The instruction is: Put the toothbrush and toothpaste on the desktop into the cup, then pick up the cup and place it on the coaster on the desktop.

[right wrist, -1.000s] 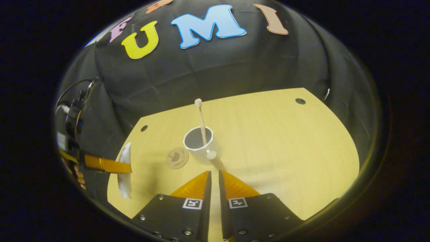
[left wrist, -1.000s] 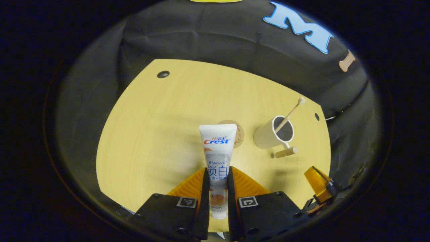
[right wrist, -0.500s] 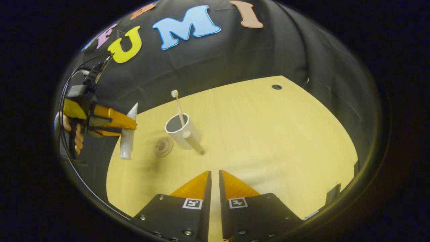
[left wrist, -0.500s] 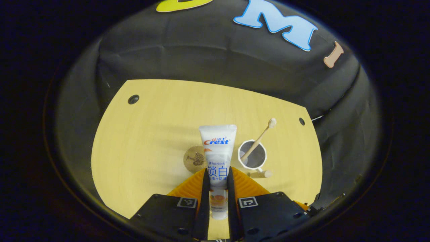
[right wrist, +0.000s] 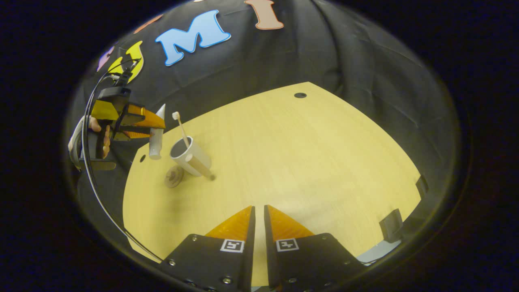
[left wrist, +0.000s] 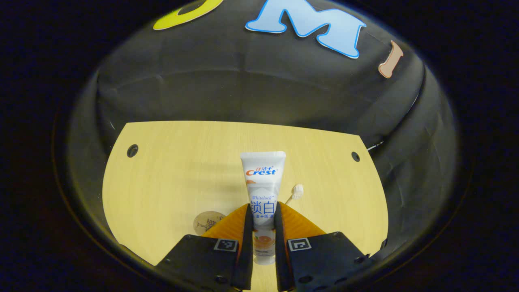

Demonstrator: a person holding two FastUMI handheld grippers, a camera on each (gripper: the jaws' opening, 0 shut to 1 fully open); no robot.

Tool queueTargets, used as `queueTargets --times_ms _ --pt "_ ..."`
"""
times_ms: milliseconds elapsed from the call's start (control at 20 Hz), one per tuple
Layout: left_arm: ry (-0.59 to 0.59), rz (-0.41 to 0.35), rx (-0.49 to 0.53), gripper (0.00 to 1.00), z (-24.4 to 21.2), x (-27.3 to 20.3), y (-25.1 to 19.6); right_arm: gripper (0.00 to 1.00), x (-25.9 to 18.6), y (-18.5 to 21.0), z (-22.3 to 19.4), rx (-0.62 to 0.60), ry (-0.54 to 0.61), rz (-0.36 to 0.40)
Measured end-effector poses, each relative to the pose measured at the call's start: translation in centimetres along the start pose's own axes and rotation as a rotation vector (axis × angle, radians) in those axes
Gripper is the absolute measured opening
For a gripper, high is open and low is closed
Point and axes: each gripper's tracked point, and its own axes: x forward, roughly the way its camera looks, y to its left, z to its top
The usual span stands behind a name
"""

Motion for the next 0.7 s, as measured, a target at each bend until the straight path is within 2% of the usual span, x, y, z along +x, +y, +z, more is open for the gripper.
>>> queueTargets --times_ms 50,100,200,250,350,400,500,550,700 --pt "-0.007 -0.002 0.003 0.36 0.3 0.5 -0.3 0.14 -0.1 -0.7 0.0 0.006 0.005 -0.011" --pt "-0.017 -0.006 0.007 0.31 0.7 1.0 -0.7 0.14 0.1 -1.3 0.0 0.013 0.009 -0.02" --pt "-0.045 -0.022 0.008 0.31 1.3 2.0 -1.7 0.14 0.1 -2.3 0.1 0.027 0.021 -0.034" --pt "-0.057 -0.027 0.001 0.36 1.5 2.3 -1.9 0.14 0.1 -2.6 0.2 0.032 0.025 -0.04" --pt "-0.094 -0.043 -0.032 0.36 2.0 2.5 -2.4 0.14 0.4 -3.2 0.5 0.032 0.026 -0.055" --pt "-0.116 -0.046 -0.048 0.31 2.3 2.5 -2.3 0.14 0.5 -3.6 0.6 0.029 0.026 -0.061" --pt "-0.151 -0.039 -0.054 0.31 2.7 2.8 -2.3 0.14 0.5 -3.9 0.7 0.029 0.033 -0.065" --pt "-0.16 -0.033 -0.048 0.36 2.7 3.0 -2.3 0.14 0.5 -4.0 0.8 0.03 0.036 -0.066" --pt "-0.198 0.005 0.0 0.31 2.6 3.5 -1.8 0.14 0.6 -4.2 0.8 0.032 0.044 -0.069"
